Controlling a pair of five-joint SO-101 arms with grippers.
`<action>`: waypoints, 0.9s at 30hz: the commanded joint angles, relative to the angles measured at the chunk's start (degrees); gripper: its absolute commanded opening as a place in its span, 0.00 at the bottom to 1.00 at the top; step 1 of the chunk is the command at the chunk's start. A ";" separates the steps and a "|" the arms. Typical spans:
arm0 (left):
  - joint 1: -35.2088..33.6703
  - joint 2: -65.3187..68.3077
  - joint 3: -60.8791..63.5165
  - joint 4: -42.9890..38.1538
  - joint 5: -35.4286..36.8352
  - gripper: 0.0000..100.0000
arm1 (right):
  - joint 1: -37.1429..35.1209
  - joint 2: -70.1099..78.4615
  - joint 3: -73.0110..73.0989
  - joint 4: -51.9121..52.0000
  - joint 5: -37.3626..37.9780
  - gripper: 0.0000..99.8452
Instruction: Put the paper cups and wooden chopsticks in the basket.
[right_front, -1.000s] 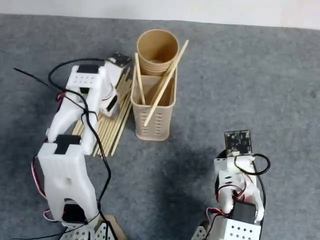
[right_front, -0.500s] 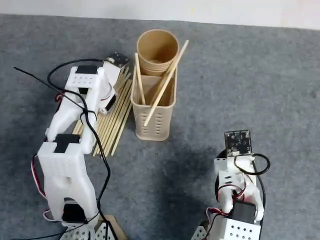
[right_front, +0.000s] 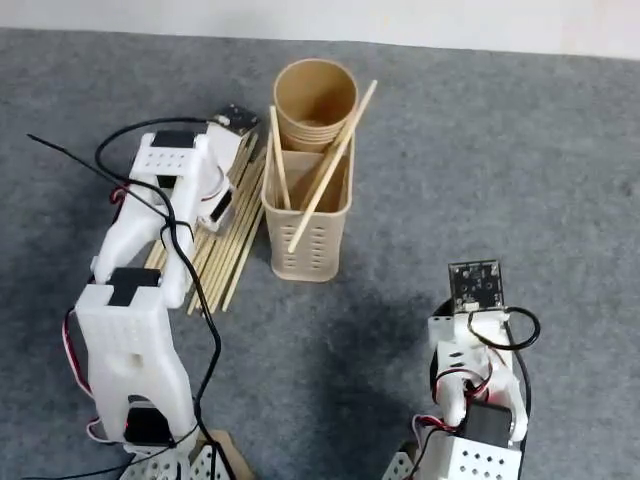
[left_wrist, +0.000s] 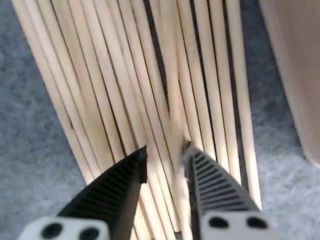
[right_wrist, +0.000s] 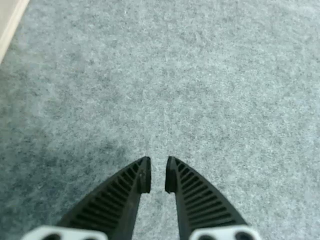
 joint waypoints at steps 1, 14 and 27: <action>-0.40 -0.40 -1.63 -0.70 0.18 0.09 | -0.40 -0.57 7.43 -0.84 0.53 0.07; -2.15 4.88 -6.37 -0.26 0.44 0.00 | -0.40 -0.57 7.43 -0.84 0.44 0.07; 3.12 -17.54 -38.99 24.26 4.75 0.00 | -0.40 -0.57 7.43 -0.92 0.35 0.07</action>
